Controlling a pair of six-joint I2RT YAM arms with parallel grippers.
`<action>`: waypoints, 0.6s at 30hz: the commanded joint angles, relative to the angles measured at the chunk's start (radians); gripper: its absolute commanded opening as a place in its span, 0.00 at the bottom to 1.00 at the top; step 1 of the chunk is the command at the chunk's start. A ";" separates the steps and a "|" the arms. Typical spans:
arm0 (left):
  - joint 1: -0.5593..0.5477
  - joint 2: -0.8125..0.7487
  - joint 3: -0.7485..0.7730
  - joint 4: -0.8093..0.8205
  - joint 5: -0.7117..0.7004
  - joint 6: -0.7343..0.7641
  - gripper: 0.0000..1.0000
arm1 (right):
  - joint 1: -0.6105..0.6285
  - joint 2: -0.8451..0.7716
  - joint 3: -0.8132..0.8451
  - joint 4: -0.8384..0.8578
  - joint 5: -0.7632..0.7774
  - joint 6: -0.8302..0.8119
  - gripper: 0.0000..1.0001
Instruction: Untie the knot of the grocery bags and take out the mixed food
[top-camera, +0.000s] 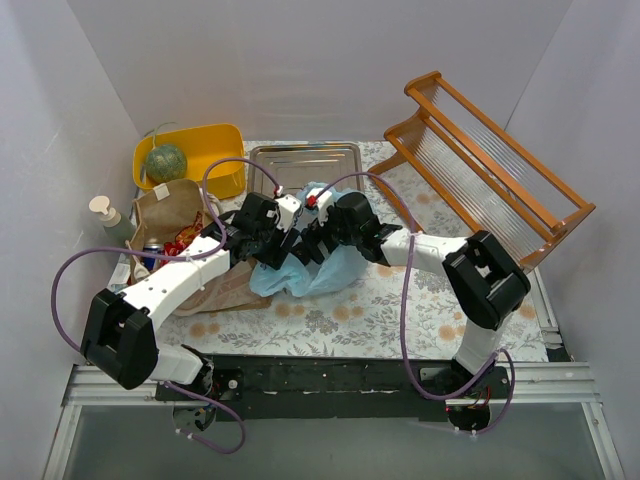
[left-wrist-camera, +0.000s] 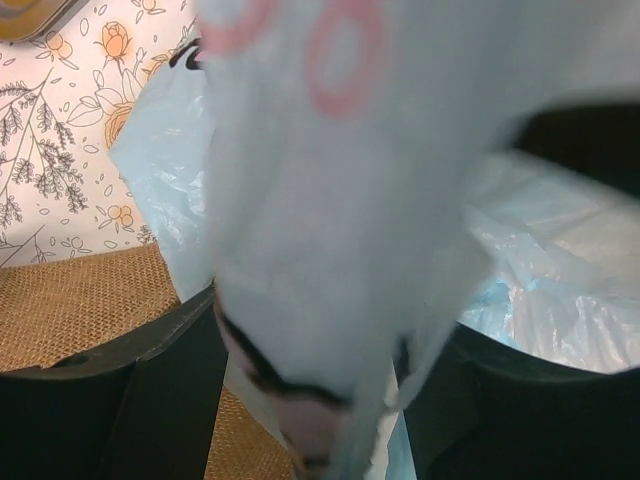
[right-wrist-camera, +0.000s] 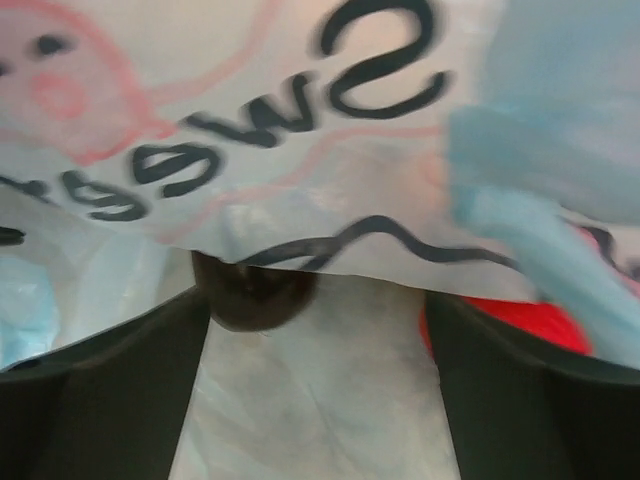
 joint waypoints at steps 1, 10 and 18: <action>0.009 -0.011 0.004 -0.018 -0.005 -0.030 0.61 | 0.023 0.069 0.073 0.058 -0.142 0.075 0.98; 0.014 -0.020 -0.006 -0.022 -0.002 -0.033 0.61 | 0.042 0.185 0.146 0.028 -0.070 0.038 0.95; 0.032 -0.014 -0.015 0.004 0.011 -0.029 0.61 | 0.022 0.100 0.048 0.026 -0.139 -0.034 0.52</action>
